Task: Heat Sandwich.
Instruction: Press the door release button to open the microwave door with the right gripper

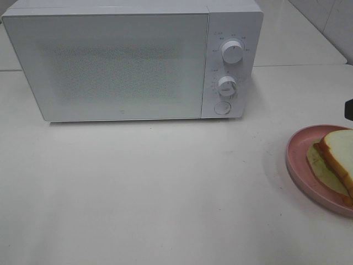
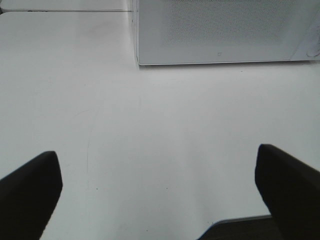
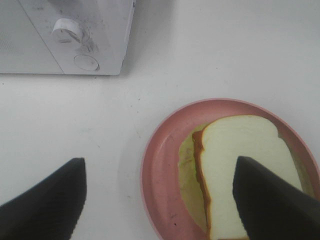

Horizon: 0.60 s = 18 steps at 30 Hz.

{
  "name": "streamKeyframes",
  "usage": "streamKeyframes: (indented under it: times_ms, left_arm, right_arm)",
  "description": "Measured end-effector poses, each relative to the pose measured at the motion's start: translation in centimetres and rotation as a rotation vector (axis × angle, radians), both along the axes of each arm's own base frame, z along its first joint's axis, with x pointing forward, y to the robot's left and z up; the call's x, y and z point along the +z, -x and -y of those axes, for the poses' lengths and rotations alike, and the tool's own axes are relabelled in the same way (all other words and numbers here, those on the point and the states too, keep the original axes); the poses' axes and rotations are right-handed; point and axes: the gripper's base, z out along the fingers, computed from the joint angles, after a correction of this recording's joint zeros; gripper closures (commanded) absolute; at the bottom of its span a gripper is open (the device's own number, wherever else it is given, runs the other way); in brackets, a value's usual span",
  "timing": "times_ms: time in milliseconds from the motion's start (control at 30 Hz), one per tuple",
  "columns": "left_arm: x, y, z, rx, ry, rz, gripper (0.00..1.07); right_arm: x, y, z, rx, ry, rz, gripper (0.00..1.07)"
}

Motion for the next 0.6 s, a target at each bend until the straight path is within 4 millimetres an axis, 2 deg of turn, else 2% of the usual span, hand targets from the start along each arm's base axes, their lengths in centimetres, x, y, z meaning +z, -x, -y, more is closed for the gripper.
streamKeyframes:
  times_ms: [467,600]
  left_arm:
    - [0.0,0.0,0.0,0.0,0.0,0.0,0.09]
    - [0.0,0.0,0.0,0.0,0.0,0.0,0.09]
  right_arm:
    - [-2.9,-5.1,-0.4,-0.017,-0.02,0.024,0.31]
    - [-3.4,-6.5,-0.6,-0.006,-0.012,0.082,0.31]
